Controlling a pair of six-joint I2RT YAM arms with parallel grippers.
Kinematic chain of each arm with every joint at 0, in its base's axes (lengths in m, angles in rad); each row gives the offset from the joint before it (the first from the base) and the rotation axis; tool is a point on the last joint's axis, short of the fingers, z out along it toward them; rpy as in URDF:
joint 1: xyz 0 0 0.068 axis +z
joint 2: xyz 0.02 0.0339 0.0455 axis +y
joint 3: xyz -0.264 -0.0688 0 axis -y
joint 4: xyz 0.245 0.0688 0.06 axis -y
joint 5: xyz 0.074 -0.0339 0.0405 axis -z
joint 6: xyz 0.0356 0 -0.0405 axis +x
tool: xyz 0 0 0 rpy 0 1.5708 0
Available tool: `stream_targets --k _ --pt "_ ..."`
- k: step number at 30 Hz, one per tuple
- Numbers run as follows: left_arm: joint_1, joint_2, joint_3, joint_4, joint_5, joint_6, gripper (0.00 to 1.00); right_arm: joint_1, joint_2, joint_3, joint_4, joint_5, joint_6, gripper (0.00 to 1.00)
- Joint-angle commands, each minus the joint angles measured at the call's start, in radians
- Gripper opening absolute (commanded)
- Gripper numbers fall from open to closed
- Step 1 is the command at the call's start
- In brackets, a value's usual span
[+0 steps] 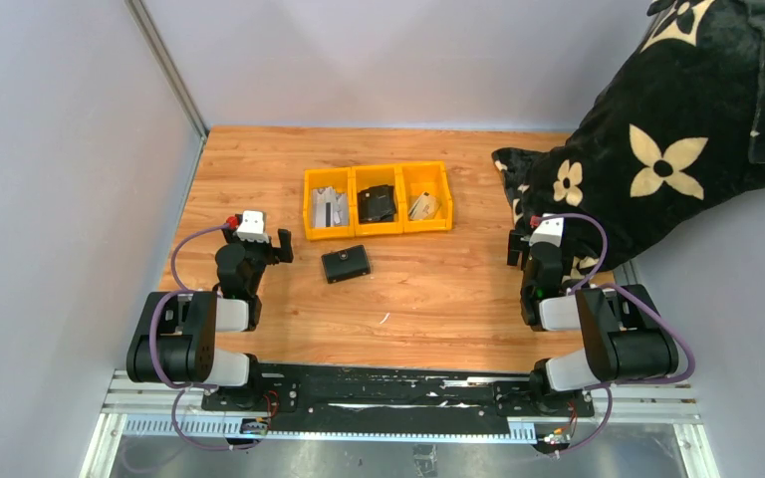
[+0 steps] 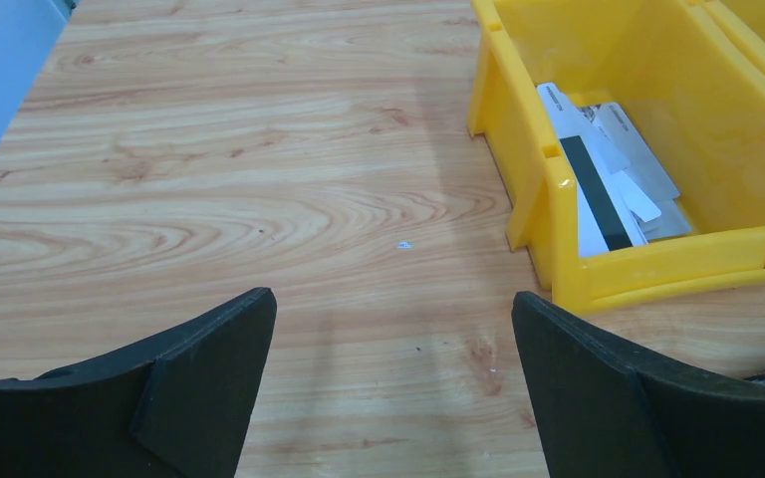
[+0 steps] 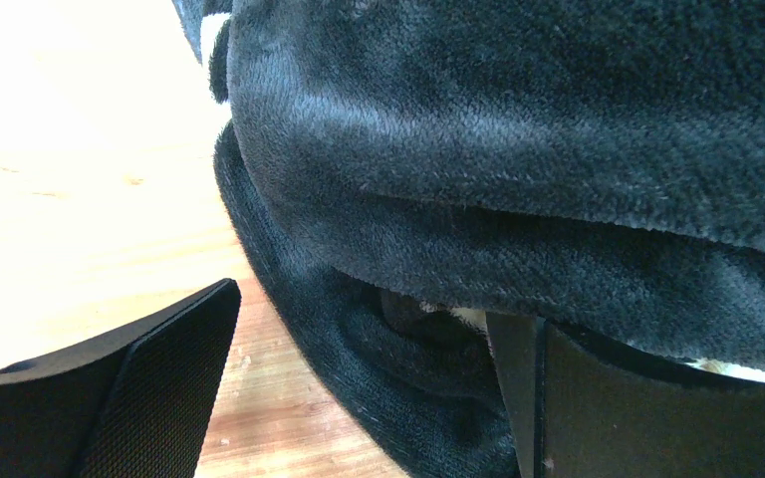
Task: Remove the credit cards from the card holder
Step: Open the card holder at the center of the board.
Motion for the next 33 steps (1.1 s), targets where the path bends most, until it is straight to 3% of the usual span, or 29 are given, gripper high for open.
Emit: stream_targets --k 1,17,19,22,25,27,29,30,32,33 --pt "-0.003 -0.011 0.016 0.002 -0.012 0.013 1.0 -0.013 -0.012 0.005 0.021 0.001 0.001 0.97" --pt "-0.002 -0.032 0.015 -0.011 -0.017 0.011 1.0 -0.01 -0.019 -0.003 0.059 -0.02 -0.026 0.97" --pt "0.0 -0.06 0.029 -0.052 -0.032 0.003 1.0 0.012 -0.065 0.018 -0.021 -0.008 -0.055 0.97" --pt "0.028 -0.099 0.137 -0.272 -0.035 -0.021 1.0 0.04 -0.21 0.148 -0.325 -0.005 -0.056 0.97" --pt "0.056 -0.111 0.283 -0.526 -0.005 -0.044 1.0 0.039 -0.296 0.269 -0.563 0.047 0.114 0.97" --pt "0.064 -0.136 0.339 -0.613 0.005 -0.029 1.0 0.033 -0.314 0.316 -0.598 -0.047 0.158 0.97" --pt "0.072 -0.173 0.376 -0.684 0.012 -0.028 1.0 0.023 -0.304 0.347 -0.612 -0.078 0.328 0.97" --pt "0.077 -0.189 0.402 -0.727 0.035 -0.017 1.0 0.018 -0.296 0.374 -0.675 -0.065 0.489 0.97" --pt "0.082 -0.213 0.453 -0.839 0.076 0.006 1.0 -0.015 -0.277 0.429 -0.788 -0.159 0.606 0.97" --pt "0.084 -0.218 0.478 -0.91 0.105 0.018 1.0 -0.035 -0.25 0.44 -0.785 -0.28 0.612 0.98"
